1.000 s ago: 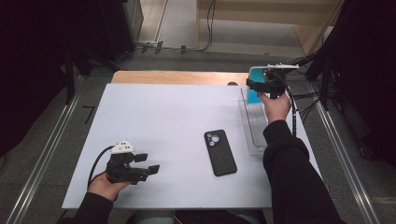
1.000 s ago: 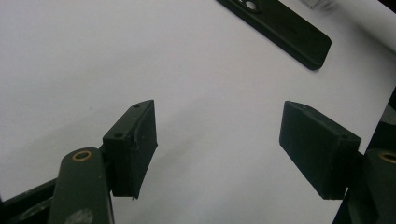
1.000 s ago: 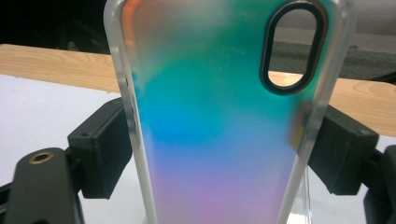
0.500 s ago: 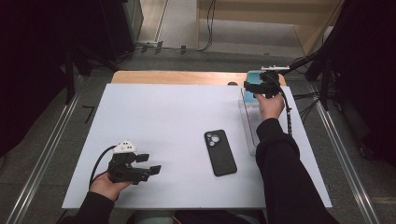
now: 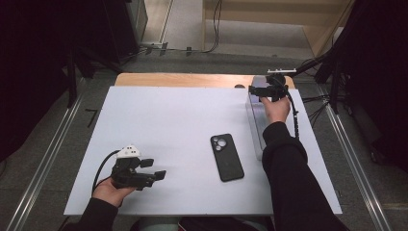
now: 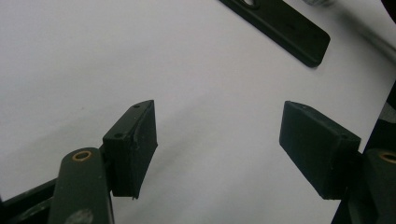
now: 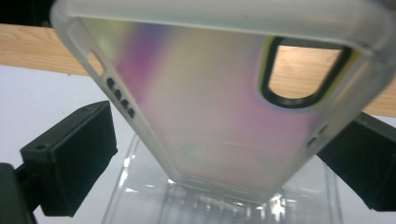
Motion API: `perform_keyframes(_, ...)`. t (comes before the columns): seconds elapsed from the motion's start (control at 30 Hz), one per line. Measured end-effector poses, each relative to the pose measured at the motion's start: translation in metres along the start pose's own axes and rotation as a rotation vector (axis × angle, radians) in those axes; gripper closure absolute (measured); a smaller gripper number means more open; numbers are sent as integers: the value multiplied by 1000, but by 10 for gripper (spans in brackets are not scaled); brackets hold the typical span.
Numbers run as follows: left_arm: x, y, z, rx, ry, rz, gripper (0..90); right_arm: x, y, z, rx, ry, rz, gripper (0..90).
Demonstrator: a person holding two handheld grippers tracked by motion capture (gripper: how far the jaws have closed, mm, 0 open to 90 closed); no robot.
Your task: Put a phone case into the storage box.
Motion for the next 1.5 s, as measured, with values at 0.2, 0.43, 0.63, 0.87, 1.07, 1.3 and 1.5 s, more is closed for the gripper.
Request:
perform_keyframes(0.2,0,1,-1,-5,-6,2,282,-1,-3,0,2,-6,3,0)
perform_keyframes(0.43,1,0,-1,-2,-7,-1,282,5,-9,2,27,-15,-14,0)
perform_keyframes(0.63,0,1,-3,-3,-7,3,282,3,-23,2,4,1,-39,0)
perform_keyframes(0.87,1,1,-5,-4,-8,4,281,1,-40,7,-6,7,-50,0)
perform_keyframes(1.07,1,2,-7,-7,-4,8,282,11,-56,23,8,-1,-109,0)
perform_keyframes(1.3,2,1,-10,-11,-15,19,281,23,-74,37,20,-51,-177,0)
perform_keyframes(1.5,4,1,-12,0,-8,24,281,36,-92,50,25,-94,-240,0)
Point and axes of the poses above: each handheld gripper's, and its own axes: y roughly forward along the jaws, z roughly out of its underside, x roughly to its left, the point moved 6 cm from there along y, roughly forward along the jaws, and after that the axes turned 6 degrees about x, right-handed, at the moved point
